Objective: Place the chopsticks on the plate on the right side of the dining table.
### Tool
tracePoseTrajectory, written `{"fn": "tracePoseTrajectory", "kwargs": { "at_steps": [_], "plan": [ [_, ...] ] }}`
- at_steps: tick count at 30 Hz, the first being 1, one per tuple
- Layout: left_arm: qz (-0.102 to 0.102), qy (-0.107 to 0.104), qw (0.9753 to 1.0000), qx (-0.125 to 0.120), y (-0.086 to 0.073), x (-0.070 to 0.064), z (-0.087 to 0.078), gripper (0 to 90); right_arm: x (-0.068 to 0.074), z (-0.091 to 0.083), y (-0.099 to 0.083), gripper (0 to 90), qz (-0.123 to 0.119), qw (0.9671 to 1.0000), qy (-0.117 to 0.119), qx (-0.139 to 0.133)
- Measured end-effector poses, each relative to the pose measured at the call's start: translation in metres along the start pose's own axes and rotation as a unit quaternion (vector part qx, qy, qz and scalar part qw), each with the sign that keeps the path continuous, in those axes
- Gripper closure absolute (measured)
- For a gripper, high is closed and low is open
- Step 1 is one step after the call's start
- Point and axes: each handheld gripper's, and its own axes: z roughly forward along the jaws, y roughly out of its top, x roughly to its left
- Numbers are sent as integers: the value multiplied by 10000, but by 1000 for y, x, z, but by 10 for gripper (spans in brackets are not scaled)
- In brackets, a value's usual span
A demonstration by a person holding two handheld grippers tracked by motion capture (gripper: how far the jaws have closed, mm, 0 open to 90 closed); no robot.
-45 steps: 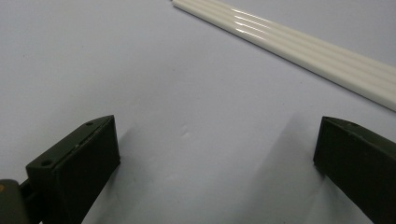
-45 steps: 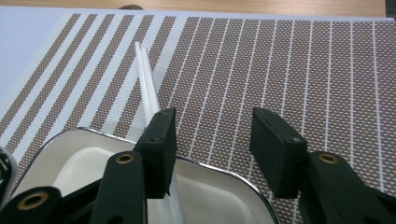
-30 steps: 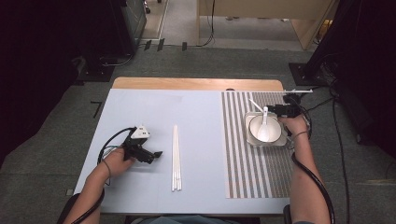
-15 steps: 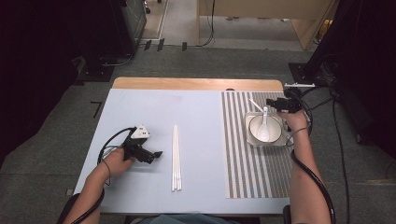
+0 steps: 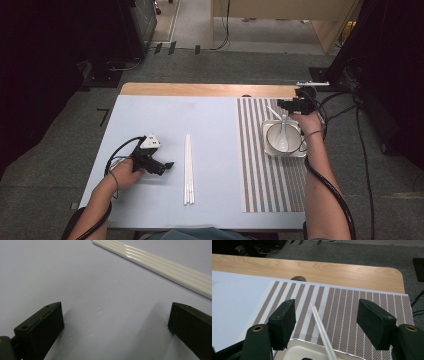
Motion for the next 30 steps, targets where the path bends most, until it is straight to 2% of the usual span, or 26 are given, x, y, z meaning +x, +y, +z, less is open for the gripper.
{"fn": "tracePoseTrajectory", "kwargs": {
  "at_steps": [11, 17, 30],
  "plan": [
    [0, -1, 10000, 0, 0, 0, 0, 0, 23, 2, 10, 294, -46, 9999, -70, -60],
    [2, 0, 10000, -1, 0, 0, 0, 0, 39, 9, 15, 293, -131, 9999, -42, -49],
    [-1, -1, 10000, -4, 0, 0, 0, 0, 70, 24, 16, 264, -112, 9999, 3, -27]
  ]
}}
